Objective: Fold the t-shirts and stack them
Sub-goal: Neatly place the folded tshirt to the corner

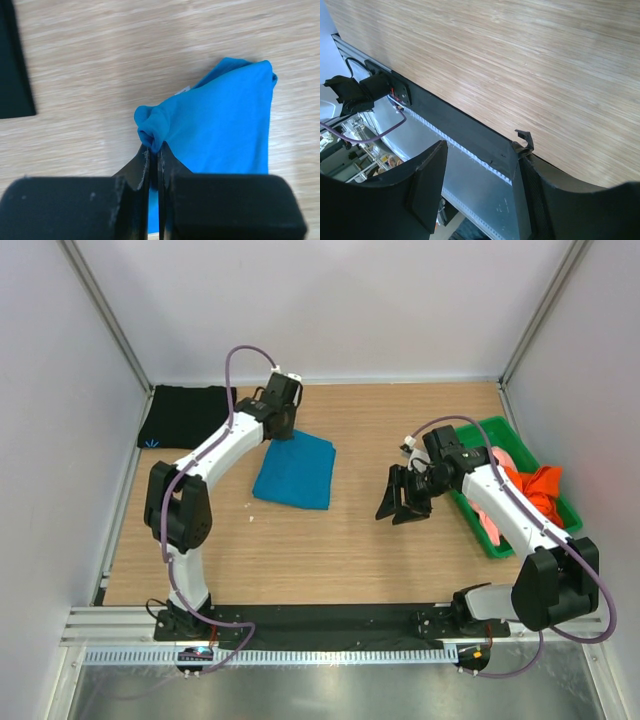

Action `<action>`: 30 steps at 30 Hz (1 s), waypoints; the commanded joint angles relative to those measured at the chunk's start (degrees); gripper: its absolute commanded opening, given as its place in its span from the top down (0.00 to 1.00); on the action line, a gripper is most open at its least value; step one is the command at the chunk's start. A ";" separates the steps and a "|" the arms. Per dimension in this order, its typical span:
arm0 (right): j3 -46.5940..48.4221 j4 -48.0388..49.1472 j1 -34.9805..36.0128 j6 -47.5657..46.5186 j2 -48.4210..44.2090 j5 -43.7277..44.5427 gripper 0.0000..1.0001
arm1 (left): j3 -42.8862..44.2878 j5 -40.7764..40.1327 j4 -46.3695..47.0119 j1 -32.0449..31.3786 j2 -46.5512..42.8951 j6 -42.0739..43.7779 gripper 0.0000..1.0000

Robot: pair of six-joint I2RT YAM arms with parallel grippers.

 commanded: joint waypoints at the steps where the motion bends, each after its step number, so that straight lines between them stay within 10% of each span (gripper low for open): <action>1: 2.02 1.00 0.91 0.73 -0.29 -1.42 0.42 | 4.08 -6.61 -1.67 1.38 -2.20 5.39 1.00; 30: 5.62 -0.06 2.84 -0.76 8.94 -0.28 0.40 | 22.80 -15.58 -4.57 10.87 2.02 28.42 1.00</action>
